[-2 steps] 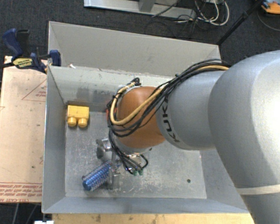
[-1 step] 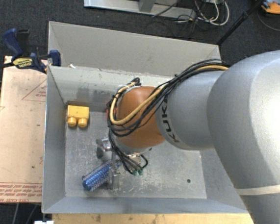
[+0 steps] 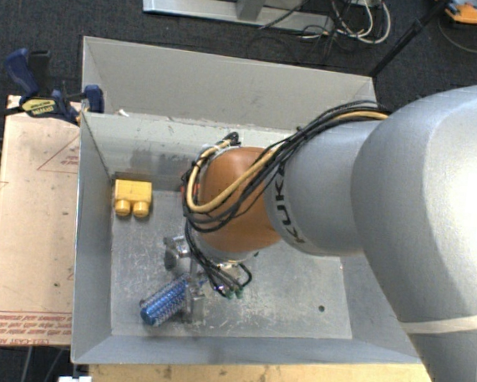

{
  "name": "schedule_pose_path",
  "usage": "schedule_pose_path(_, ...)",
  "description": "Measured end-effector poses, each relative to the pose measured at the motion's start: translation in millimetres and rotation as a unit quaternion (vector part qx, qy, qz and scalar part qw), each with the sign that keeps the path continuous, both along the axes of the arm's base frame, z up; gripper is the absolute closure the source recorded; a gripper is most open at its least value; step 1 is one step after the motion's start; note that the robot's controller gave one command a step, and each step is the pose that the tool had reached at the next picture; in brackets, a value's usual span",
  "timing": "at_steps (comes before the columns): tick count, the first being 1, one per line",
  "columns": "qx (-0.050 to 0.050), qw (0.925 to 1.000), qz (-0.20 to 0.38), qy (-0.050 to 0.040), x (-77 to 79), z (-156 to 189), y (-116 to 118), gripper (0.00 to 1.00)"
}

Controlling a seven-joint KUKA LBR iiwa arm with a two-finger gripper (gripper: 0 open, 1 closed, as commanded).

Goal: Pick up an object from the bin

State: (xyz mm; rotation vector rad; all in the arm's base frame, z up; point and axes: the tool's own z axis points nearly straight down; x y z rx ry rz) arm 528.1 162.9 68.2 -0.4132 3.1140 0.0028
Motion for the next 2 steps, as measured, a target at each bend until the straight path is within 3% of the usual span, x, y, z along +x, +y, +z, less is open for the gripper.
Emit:
schedule_pose_path(1, 0.0, 1.0, 0.0, 0.0004, -0.2, -0.5, 0.0, 1.0)
schedule_pose_path(2, 0.0, 1.0, -0.001, 0.0004, -0.5, 0.7, -0.2, 1.0)
